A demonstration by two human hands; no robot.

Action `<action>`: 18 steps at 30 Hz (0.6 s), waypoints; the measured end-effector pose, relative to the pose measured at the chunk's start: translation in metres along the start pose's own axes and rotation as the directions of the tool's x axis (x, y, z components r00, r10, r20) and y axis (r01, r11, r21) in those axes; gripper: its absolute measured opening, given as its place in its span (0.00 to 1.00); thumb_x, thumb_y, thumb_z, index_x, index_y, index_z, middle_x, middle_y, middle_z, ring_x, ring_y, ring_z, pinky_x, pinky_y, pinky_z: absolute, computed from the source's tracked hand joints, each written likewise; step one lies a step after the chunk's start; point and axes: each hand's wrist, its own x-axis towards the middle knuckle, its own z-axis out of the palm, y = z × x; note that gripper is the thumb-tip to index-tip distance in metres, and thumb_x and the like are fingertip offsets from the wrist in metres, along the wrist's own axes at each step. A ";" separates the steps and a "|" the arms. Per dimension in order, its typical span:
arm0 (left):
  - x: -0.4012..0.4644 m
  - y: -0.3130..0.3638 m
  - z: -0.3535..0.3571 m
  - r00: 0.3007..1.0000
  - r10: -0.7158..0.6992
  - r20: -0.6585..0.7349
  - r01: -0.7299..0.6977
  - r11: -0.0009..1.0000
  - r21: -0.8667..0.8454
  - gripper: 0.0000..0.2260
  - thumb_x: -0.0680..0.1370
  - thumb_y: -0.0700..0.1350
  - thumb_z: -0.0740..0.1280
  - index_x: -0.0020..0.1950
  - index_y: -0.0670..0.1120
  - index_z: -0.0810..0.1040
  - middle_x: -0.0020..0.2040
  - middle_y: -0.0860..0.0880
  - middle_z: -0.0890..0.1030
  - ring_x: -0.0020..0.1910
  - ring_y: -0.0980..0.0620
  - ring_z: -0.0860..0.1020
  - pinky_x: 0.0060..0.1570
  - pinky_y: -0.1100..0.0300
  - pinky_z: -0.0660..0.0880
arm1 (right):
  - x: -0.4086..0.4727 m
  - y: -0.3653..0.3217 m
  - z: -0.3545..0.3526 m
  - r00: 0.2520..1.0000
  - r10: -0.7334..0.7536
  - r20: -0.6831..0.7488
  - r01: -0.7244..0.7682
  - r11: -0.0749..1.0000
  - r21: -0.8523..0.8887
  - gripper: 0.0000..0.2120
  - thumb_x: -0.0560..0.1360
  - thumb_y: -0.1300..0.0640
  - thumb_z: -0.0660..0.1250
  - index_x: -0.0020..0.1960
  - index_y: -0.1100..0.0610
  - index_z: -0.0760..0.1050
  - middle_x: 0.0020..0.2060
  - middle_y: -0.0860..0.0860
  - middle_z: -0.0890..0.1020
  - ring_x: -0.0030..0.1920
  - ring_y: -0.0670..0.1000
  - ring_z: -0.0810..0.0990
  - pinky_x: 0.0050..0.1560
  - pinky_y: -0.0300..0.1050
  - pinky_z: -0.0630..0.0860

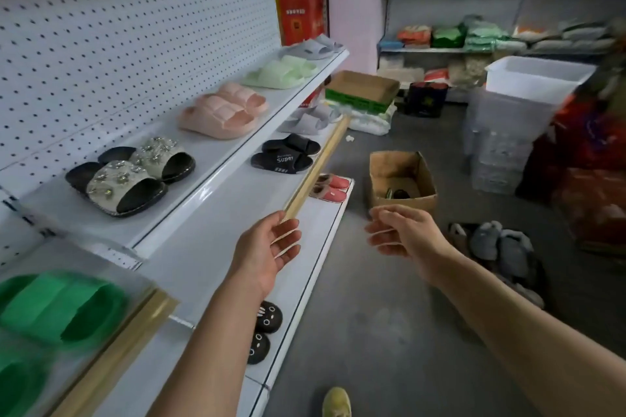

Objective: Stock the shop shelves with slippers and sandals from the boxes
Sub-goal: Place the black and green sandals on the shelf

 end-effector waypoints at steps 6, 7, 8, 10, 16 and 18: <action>0.110 0.025 0.089 0.992 -0.055 0.110 0.039 0.989 0.145 0.06 0.79 0.45 0.65 0.48 0.46 0.81 0.45 0.46 0.83 0.43 0.47 0.81 0.47 0.52 0.76 | 0.114 -0.016 -0.044 0.982 0.107 -0.154 -0.096 0.992 0.079 0.08 0.81 0.57 0.60 0.49 0.56 0.77 0.44 0.57 0.83 0.42 0.55 0.83 0.45 0.48 0.79; 0.128 0.031 0.103 0.988 -0.067 0.137 0.042 0.984 0.174 0.07 0.78 0.45 0.66 0.45 0.47 0.82 0.45 0.46 0.83 0.43 0.48 0.81 0.49 0.52 0.76 | 0.134 -0.018 -0.053 0.976 0.121 -0.180 -0.106 0.990 0.090 0.08 0.81 0.57 0.60 0.50 0.57 0.77 0.45 0.57 0.83 0.41 0.55 0.82 0.45 0.48 0.79; 0.147 0.038 0.117 0.983 -0.073 0.168 0.039 0.980 0.196 0.10 0.78 0.45 0.66 0.40 0.47 0.84 0.44 0.47 0.83 0.43 0.48 0.80 0.51 0.52 0.75 | 0.155 -0.019 -0.061 0.970 0.125 -0.206 -0.105 0.989 0.106 0.08 0.81 0.57 0.60 0.52 0.58 0.78 0.45 0.58 0.83 0.40 0.55 0.82 0.45 0.49 0.79; 0.186 0.044 0.145 0.975 -0.086 0.206 0.038 0.973 0.227 0.16 0.78 0.45 0.65 0.32 0.50 0.85 0.42 0.48 0.82 0.43 0.49 0.79 0.52 0.53 0.74 | 0.194 -0.021 -0.080 0.954 0.144 -0.263 -0.108 0.983 0.146 0.08 0.81 0.58 0.61 0.52 0.58 0.79 0.46 0.59 0.83 0.39 0.55 0.82 0.44 0.49 0.79; 0.294 0.025 0.217 0.933 -0.224 0.283 0.138 0.946 0.293 0.14 0.79 0.48 0.64 0.62 0.43 0.79 0.52 0.45 0.83 0.41 0.54 0.81 0.41 0.59 0.77 | 0.287 -0.018 -0.137 0.918 0.215 -0.333 -0.145 0.964 0.224 0.08 0.80 0.58 0.62 0.52 0.57 0.80 0.46 0.59 0.84 0.43 0.57 0.82 0.50 0.53 0.79; 0.330 0.020 0.246 0.922 -0.249 0.298 0.158 0.942 0.298 0.18 0.79 0.48 0.64 0.67 0.42 0.76 0.51 0.46 0.83 0.43 0.53 0.81 0.40 0.59 0.77 | 0.321 -0.021 -0.157 0.906 0.226 -0.357 -0.144 0.960 0.240 0.09 0.80 0.58 0.62 0.52 0.58 0.80 0.44 0.59 0.83 0.42 0.57 0.82 0.50 0.53 0.78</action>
